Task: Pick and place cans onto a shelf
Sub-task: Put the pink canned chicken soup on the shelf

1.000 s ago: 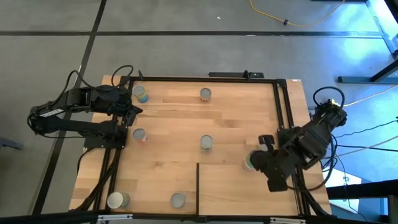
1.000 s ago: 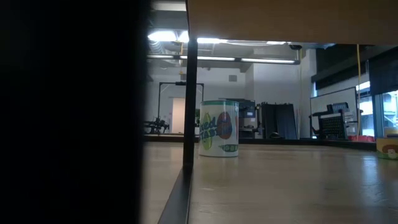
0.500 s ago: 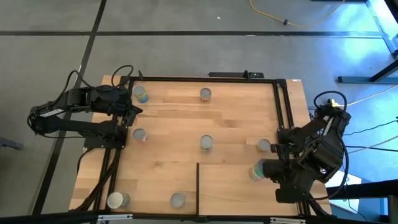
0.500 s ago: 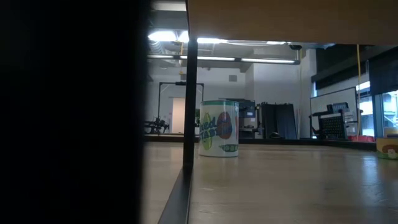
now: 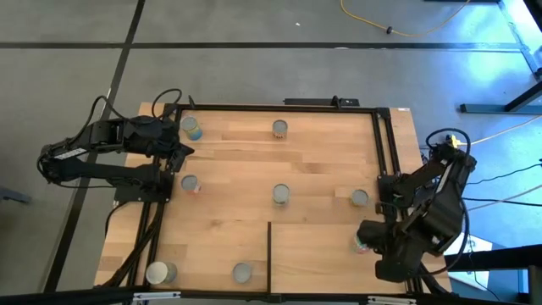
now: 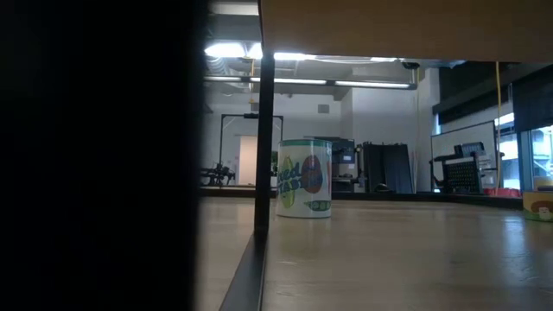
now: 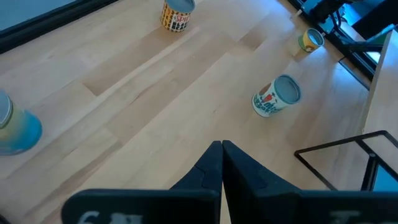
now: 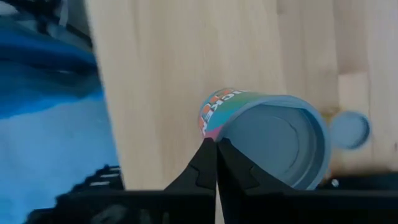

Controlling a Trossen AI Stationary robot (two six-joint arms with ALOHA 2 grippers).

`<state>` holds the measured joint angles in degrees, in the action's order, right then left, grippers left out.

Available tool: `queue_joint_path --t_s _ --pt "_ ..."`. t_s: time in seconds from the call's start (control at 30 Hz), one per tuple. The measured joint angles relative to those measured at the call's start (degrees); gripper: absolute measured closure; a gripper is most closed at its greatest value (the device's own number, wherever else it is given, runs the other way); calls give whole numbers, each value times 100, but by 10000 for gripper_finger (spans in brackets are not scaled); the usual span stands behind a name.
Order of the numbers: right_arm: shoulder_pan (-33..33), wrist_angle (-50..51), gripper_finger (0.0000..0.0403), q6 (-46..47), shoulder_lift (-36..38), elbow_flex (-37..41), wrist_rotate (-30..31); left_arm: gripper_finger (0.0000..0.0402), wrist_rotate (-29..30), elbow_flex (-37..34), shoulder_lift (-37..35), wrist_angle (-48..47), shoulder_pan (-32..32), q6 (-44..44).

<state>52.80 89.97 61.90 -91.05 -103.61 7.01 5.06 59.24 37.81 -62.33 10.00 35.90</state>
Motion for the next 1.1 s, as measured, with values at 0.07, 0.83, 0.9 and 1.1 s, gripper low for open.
queue_joint_path --t_s 0.07,0.83,0.9,1.1 --pt "49 3 403 173 0 222 0 401 -189 0 -1 0 0 -304" --pt "198 2 403 1284 70 530 -254 401 -1272 0 0 2 -1 -2005" --pt "231 4 403 1288 70 530 -348 401 -1272 1 -1 2 0 -2005" --pt "231 4 403 1250 70 530 -515 401 -1270 0 0 4 0 -2007"
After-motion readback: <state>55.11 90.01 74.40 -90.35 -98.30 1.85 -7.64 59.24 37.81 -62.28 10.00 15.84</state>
